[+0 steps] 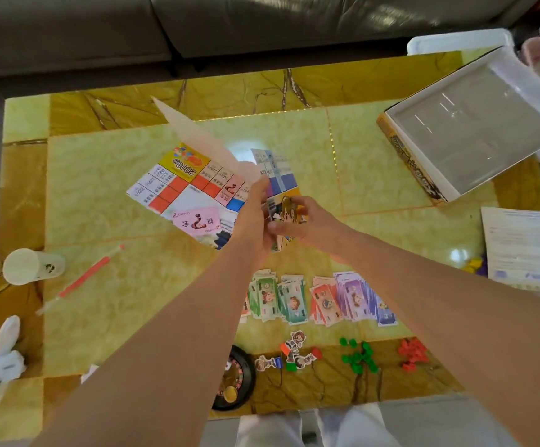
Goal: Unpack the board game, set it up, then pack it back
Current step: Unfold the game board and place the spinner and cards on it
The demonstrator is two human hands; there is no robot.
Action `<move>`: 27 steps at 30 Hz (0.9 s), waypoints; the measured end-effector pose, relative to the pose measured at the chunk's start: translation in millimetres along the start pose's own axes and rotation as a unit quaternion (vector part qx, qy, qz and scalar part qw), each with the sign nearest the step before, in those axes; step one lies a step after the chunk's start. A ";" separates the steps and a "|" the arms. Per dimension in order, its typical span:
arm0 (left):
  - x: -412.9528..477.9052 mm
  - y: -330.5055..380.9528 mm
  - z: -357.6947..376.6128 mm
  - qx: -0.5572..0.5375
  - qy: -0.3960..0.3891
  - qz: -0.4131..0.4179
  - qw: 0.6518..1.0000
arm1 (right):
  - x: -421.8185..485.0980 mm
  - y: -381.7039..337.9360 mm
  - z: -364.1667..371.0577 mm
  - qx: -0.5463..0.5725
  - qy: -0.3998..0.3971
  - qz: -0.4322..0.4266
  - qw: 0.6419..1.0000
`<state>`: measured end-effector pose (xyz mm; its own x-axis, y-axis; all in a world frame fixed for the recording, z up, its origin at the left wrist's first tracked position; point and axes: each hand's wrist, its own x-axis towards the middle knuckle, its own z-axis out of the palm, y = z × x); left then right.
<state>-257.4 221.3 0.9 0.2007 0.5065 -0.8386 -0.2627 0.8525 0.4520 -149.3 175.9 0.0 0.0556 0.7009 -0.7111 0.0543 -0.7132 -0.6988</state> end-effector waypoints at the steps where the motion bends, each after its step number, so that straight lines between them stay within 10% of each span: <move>1: 1.4 1.1 0.0 0.018 0.001 0.005 1.000 | 0.6 -1.6 -1.0 0.007 -0.004 -0.001 1.000; 22: -1.3 -11.3 -13.6 0.432 -0.075 0.101 0.893 | 29.3 2.1 -0.6 0.029 0.112 0.117 0.986; 27: 13.6 -11.3 -22.1 0.621 0.171 0.310 0.699 | 36.4 1.1 2.4 0.070 0.163 0.085 0.980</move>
<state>-272.5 215.7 -22.3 0.1185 0.9490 -0.2921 0.8661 0.0451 0.4978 -149.6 200.7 -26.8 0.3698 0.5173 -0.7718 -0.1195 -0.7973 -0.5917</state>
